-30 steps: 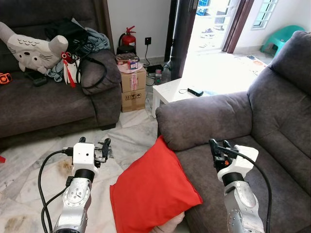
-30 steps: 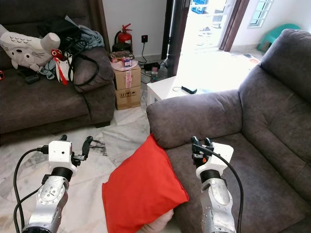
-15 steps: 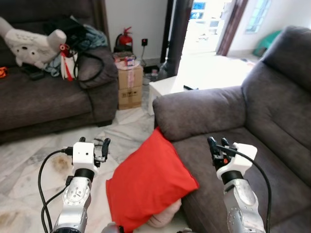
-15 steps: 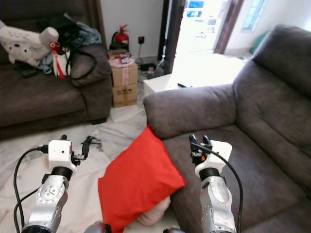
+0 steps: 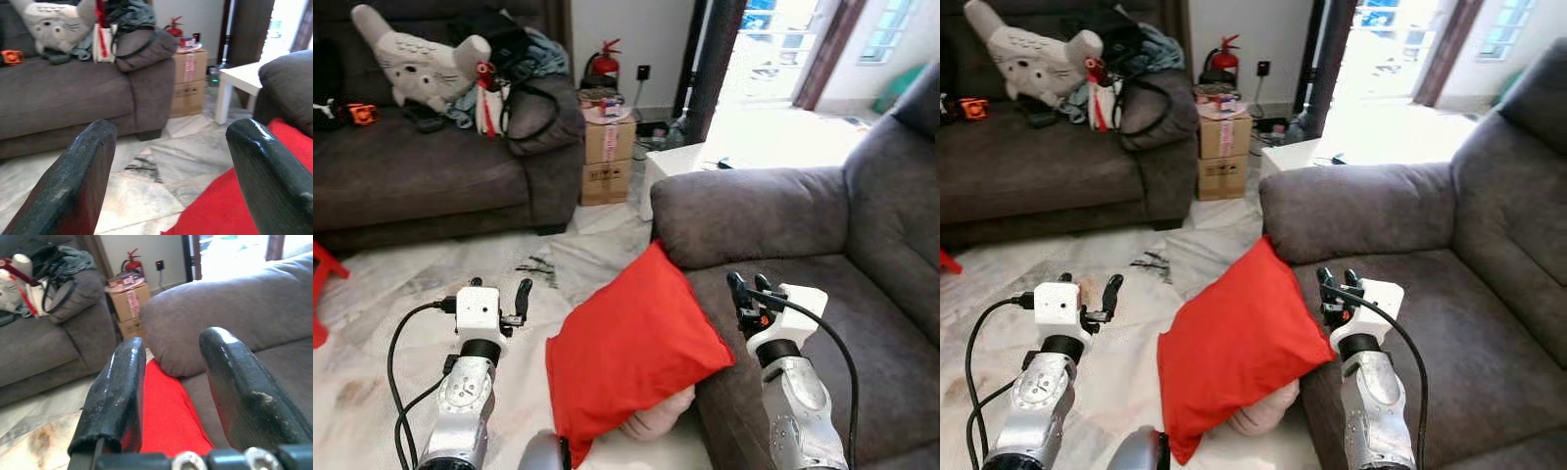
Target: Move the pillow to the sofa from floor
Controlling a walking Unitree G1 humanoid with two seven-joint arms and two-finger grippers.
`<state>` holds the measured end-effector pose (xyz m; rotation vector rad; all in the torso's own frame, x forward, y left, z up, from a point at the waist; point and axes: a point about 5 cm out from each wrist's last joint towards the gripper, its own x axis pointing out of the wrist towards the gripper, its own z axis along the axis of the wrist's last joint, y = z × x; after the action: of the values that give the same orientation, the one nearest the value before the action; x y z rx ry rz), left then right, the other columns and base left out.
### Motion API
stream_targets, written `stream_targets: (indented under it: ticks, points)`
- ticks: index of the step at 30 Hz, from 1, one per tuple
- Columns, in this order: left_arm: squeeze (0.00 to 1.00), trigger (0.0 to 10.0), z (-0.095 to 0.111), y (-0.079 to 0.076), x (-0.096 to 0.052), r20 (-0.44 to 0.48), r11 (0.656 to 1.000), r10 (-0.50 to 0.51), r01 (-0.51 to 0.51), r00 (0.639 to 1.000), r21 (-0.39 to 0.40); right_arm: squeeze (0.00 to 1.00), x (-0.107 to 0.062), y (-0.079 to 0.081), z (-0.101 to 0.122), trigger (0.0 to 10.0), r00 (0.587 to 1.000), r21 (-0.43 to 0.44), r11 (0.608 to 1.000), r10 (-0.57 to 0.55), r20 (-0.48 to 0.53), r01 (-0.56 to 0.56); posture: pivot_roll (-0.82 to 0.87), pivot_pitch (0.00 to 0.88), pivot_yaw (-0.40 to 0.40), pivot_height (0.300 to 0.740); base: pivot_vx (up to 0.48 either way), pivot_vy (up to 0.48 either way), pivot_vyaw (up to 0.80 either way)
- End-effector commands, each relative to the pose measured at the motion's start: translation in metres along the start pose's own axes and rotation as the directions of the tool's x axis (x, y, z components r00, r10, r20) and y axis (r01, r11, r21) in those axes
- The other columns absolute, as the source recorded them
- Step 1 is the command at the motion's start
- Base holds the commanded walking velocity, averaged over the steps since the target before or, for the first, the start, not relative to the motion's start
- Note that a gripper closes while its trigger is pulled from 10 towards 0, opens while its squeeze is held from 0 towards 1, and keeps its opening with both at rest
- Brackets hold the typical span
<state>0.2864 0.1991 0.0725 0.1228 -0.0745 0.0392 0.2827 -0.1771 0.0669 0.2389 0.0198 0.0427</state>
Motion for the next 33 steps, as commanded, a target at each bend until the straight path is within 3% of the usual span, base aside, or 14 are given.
stream_targets:
  ticks: [1,8,17,33]
  points:
    - [0.0,10.0,0.0024,-0.0018,0.0019,0.006,1.0,-0.01,0.01,1.0,-0.011,0.0,0.0003,-0.0018,0.0039,10.0,1.0,0.0,1.0,-0.004,0.009,0.004,0.01,0.0,-0.076,0.651,0.0,0.0,0.0]
    - [0.0,10.0,0.0007,-0.0026,0.0012,-0.002,1.0,-0.012,0.011,1.0,-0.013,0.0,0.0023,0.0007,0.0027,10.0,1.0,0.017,1.0,0.007,-0.013,-0.007,0.01,0.0,-0.075,0.651,0.0,0.0,0.0]
    - [0.0,10.0,0.0008,-0.0039,0.0016,-0.002,1.0,-0.016,0.016,1.0,-0.016,0.0,0.0033,0.0026,0.0037,10.0,1.0,0.005,1.0,0.022,-0.006,-0.022,0.01,0.0,-0.075,0.603,0.0,0.0,0.0]
    - [0.0,10.0,-0.0001,-0.0052,0.0012,-0.006,1.0,-0.016,0.016,1.0,-0.022,0.0,0.0024,0.003,0.0028,10.0,0.999,0.005,0.999,0.031,-0.011,-0.031,0.01,0.0,-0.077,0.603,0.0,0.0,0.0]
